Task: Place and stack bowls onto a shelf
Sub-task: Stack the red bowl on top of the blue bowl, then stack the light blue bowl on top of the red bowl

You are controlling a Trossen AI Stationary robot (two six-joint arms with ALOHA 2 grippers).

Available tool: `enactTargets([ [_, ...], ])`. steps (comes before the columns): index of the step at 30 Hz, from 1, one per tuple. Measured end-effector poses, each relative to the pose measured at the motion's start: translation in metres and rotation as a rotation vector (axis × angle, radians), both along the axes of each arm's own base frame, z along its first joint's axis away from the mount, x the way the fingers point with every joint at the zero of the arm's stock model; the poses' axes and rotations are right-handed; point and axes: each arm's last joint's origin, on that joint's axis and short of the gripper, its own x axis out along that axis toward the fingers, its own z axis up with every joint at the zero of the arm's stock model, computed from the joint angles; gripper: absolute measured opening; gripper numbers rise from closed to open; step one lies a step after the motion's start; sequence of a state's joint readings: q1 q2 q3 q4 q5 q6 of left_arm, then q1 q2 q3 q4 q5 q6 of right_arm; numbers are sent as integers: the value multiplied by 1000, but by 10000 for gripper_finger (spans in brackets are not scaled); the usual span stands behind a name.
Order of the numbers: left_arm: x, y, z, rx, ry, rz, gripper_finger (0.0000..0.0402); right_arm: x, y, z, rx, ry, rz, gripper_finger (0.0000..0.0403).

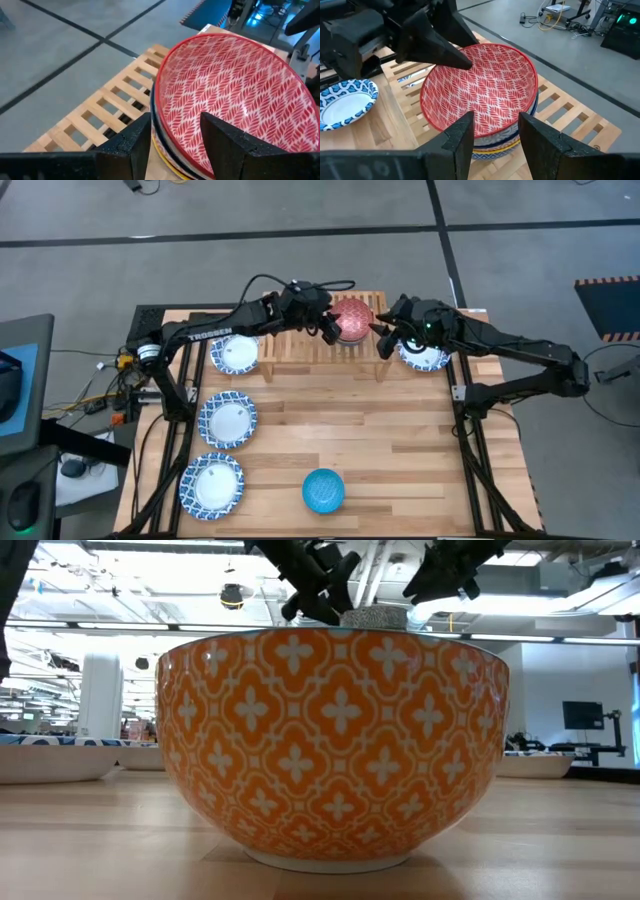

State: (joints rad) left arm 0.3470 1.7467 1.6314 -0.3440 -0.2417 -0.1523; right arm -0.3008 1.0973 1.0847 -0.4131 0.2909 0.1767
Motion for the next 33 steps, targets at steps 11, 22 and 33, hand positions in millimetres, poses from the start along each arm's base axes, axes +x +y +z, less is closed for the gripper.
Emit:
enactTargets([
  [11,-35,-31,42,5,-33,-37,155,-20,10,13,55,-85,-13,179],
  [22,-19,-157,2,-148,273,-392,155,-56,33,19,290,-185,-64,179],
  [33,32,-221,-93,-401,491,-729,155,-65,58,-1,500,-47,-139,179],
])
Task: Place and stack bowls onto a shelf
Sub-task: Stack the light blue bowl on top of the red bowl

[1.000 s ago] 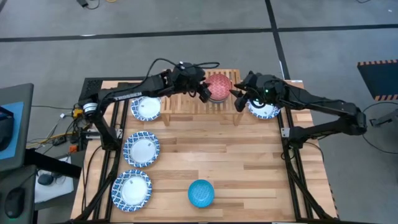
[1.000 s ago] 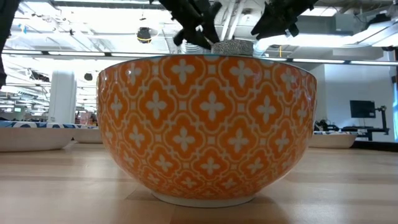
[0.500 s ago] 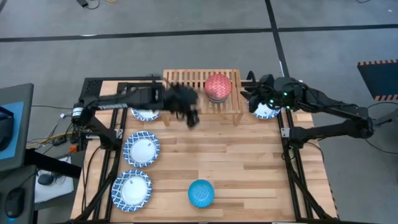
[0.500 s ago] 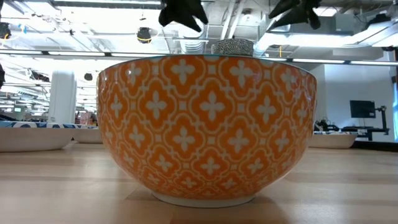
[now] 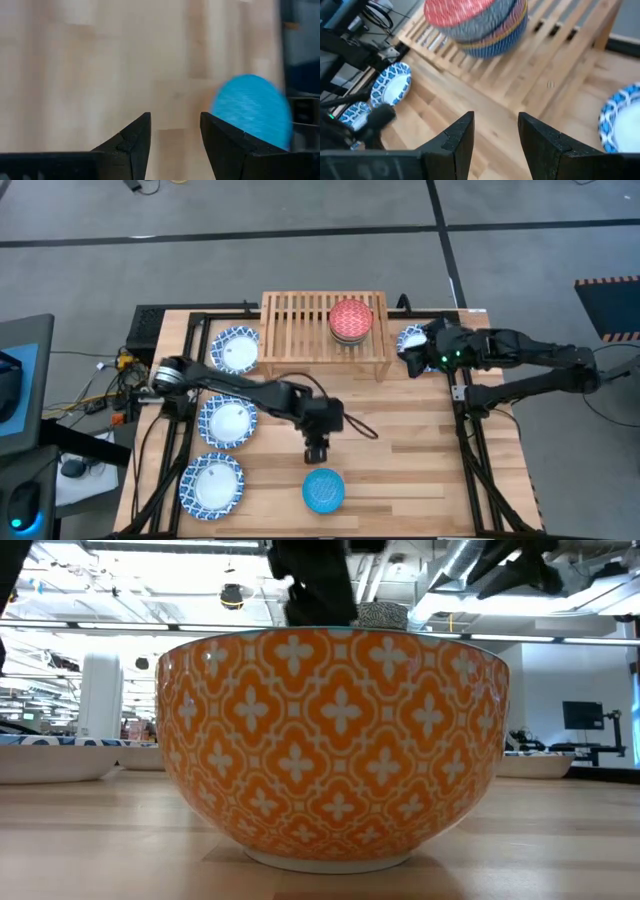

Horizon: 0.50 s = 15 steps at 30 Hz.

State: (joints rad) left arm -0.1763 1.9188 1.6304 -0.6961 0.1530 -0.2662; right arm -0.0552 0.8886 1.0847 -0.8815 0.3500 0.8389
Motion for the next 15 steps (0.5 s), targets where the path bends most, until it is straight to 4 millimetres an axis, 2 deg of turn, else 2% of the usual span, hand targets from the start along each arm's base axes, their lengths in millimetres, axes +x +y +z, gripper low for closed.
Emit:
enactTargets([
  [3,9,-13,-17,-116,19,-87,155,-3,11,-3,17,23,-17,179],
  [6,10,-21,-22,-156,37,-130,155,-6,22,-7,50,33,-32,179],
  [13,3,-39,-25,-17,31,-166,155,-6,52,-12,73,2,-54,179],
  [15,6,-44,-32,13,26,-175,155,-5,59,-14,69,-9,-68,179],
])
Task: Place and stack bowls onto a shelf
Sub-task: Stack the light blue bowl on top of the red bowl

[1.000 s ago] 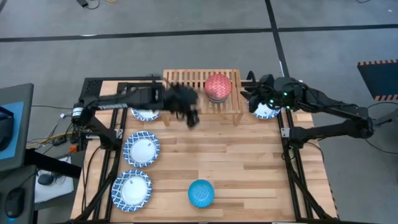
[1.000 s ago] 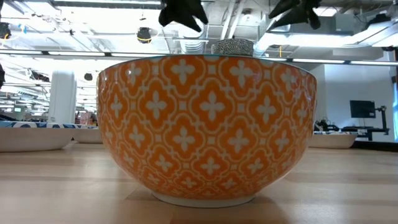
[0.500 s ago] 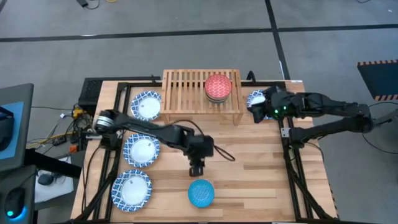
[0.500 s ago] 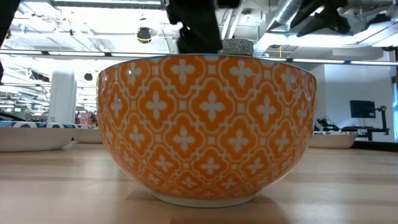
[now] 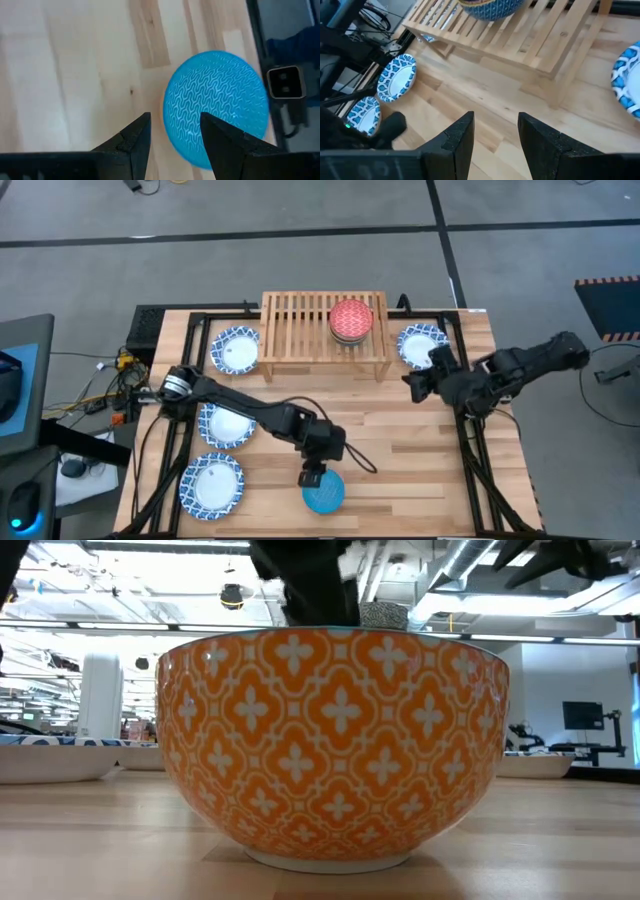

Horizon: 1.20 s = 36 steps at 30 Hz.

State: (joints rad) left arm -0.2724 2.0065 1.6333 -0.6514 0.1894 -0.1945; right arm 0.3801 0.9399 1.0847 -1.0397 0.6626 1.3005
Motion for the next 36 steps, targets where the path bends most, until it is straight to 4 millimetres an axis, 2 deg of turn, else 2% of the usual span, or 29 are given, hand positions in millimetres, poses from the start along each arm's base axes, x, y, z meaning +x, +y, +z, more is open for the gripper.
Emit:
enactTargets([
  [4,5,-9,-30,1,77,-27,155,8,14,-7,12,8,0,179],
  [10,9,-14,-53,28,125,7,144,17,28,-16,28,36,0,179],
  [13,10,-10,-53,57,117,23,104,19,32,-18,34,39,4,179],
  [17,13,0,-52,62,107,24,19,19,33,-18,34,36,9,179],
  [23,15,18,-49,55,144,44,5,10,25,-11,27,7,-1,179],
  [25,14,24,-40,72,154,44,4,6,22,-8,27,-8,-2,179],
  [27,15,31,-21,93,130,44,3,2,17,-4,15,-30,-10,179],
  [32,10,57,48,167,0,72,2,-12,7,3,-22,-68,-34,179],
  [36,4,91,113,231,-193,165,2,-21,1,8,-51,-101,-52,179],
])
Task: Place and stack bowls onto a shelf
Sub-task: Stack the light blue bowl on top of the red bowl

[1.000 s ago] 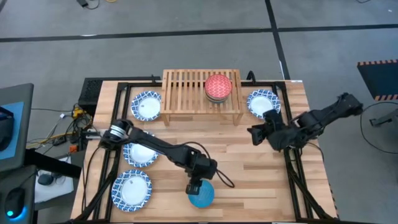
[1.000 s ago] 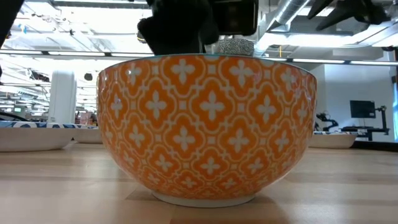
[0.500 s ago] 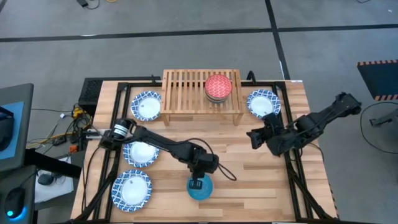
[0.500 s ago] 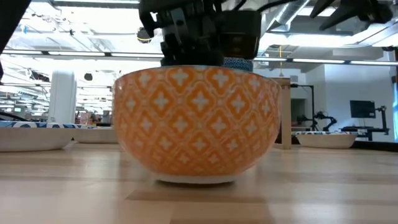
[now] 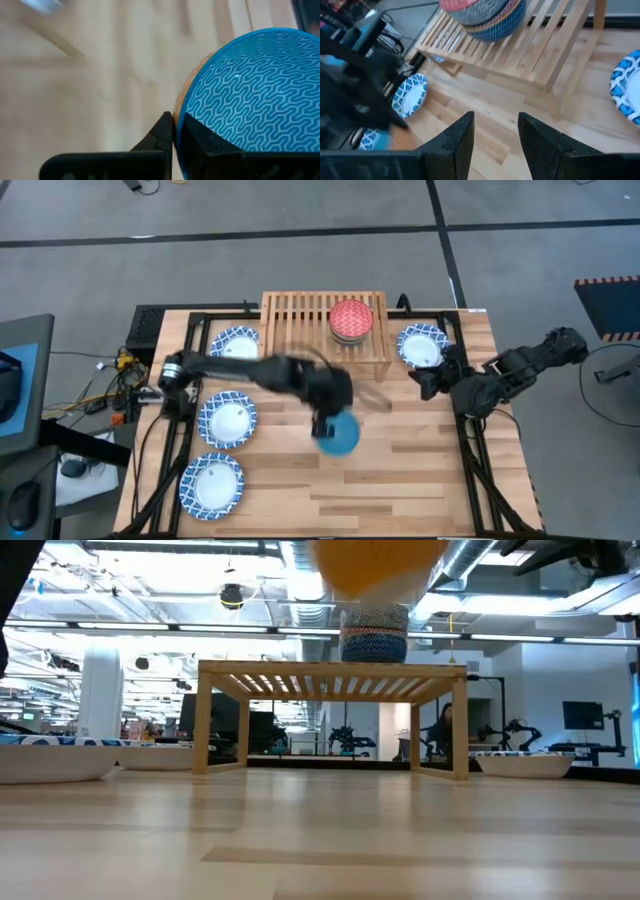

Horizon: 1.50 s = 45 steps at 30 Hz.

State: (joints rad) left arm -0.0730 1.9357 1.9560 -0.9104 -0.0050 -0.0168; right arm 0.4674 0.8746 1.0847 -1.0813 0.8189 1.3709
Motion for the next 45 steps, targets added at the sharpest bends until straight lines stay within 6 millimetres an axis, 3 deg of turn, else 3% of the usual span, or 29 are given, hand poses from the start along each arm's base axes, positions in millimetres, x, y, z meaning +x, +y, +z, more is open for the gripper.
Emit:
enactTargets([
  [5,-13,62,70,106,-251,216,1,-5,-9,3,-32,-3,-24,179],
  [10,-24,129,109,158,-458,453,1,-5,-18,5,-74,19,-52,179],
  [14,-35,173,113,134,-516,589,1,-3,-23,5,-98,41,-66,179],
  [19,-43,212,95,47,-444,661,0,-3,-27,5,-123,68,-70,179],
  [24,-34,225,75,4,-383,642,0,-2,-31,5,-137,84,-84,179],
  [39,-30,226,59,-20,-280,546,1,-1,-44,4,-127,121,-126,179],
  [45,-29,226,60,0,-298,529,38,0,-45,4,-117,121,-126,179],
])
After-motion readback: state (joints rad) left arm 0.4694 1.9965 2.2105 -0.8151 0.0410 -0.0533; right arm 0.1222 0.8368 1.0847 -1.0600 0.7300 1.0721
